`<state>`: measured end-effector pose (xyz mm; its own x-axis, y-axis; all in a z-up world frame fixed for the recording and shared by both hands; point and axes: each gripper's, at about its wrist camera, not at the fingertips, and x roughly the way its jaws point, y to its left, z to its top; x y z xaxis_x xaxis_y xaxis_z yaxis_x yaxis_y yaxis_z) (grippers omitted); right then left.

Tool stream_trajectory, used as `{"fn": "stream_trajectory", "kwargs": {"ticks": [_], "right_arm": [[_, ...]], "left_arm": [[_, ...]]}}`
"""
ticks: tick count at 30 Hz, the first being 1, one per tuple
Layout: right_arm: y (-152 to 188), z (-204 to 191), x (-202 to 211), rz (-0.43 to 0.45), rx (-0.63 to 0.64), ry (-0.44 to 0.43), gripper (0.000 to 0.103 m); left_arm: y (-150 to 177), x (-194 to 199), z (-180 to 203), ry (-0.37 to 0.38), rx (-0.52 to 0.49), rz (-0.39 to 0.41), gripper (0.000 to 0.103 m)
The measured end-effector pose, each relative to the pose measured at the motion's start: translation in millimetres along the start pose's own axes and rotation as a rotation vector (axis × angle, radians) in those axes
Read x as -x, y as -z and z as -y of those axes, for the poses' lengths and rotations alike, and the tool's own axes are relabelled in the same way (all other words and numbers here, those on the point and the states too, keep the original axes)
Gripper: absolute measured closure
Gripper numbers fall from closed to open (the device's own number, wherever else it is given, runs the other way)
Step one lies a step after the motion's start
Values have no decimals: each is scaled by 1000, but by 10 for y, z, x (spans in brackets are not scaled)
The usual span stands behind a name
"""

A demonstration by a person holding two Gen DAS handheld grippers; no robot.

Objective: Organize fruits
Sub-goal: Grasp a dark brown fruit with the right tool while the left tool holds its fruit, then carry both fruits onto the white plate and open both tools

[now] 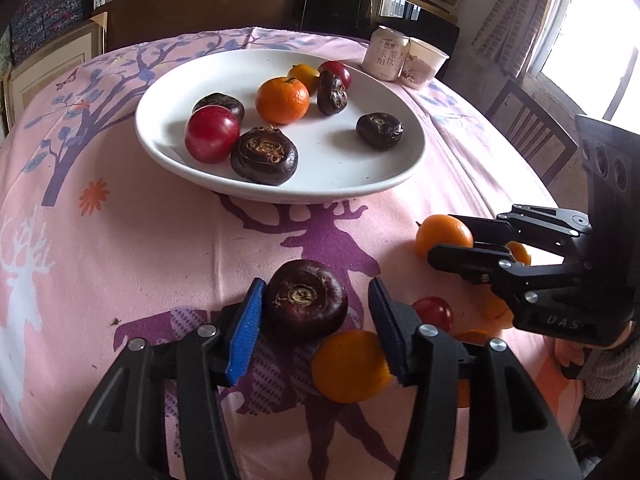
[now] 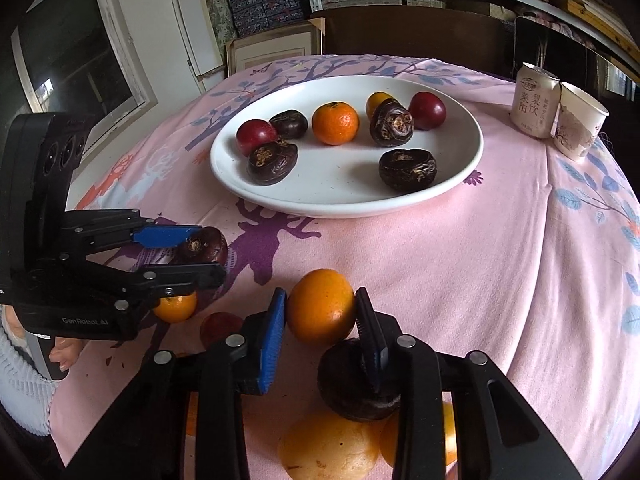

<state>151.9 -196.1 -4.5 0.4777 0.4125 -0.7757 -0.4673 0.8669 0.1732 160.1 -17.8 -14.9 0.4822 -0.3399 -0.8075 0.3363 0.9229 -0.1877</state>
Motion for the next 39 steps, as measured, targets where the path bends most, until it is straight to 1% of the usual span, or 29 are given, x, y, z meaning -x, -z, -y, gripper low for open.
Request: {"fn": "stream_trajectory", "kwargs": {"ticks": [6,7,8,9,11,12,13,14,17,19,21,23,27,29,31,33,34,36,38,39], "right_arm": [[-5,94,20,14,-55,-4,68],[-3,106,29,18,-64,-7,68],[-5,118,36,21,-73,-10,68],[-10,128,40,24,-81,-12,68],[-20,150,43,27,-98,-17,68],[-19,170,51,31,-110,-21,68],[-22,195,62,34,-123,-26,68],[-24,219,74,38,-135,-30,68],[-23,317,109,46,-180,-51,68],[-29,375,111,46,-204,-63,68],[-34,407,105,44,-216,-68,68],[-34,420,106,44,-222,-73,68],[-34,442,97,41,-230,-79,68],[-31,447,110,43,-232,-81,68],[-32,473,132,51,-237,-83,68],[-32,497,164,59,-245,-87,68],[-32,508,176,63,-249,-91,68],[-36,520,193,70,-256,-94,68],[-37,521,216,81,-259,-98,68],[-42,521,229,87,-261,-100,68]], "left_arm": [[10,15,24,-6,-19,2,53],[16,12,29,1,-17,-2,51],[16,-13,37,6,-18,-10,46],[15,-29,65,2,-25,-13,45],[19,-66,156,-34,-72,-15,40],[18,-74,187,-49,-87,-18,40],[7,-76,189,-51,-88,-28,41],[-12,-66,159,-41,-72,-39,45],[-110,-43,-29,27,24,-97,55],[-160,-61,-96,58,50,-128,55],[-188,-94,-56,38,18,-151,55],[-209,-124,29,0,-29,-177,53],[-324,-223,133,-53,-87,-262,53],[-341,-251,187,-83,-118,-273,53],[-321,-248,203,-89,-119,-259,53],[-274,-208,170,-74,-94,-222,53],[-248,-181,145,-63,-77,-199,55],[-208,-128,56,-47,-19,-149,64],[-151,-81,-53,-3,50,-90,63],[-116,-65,-79,12,68,-64,63]]}}
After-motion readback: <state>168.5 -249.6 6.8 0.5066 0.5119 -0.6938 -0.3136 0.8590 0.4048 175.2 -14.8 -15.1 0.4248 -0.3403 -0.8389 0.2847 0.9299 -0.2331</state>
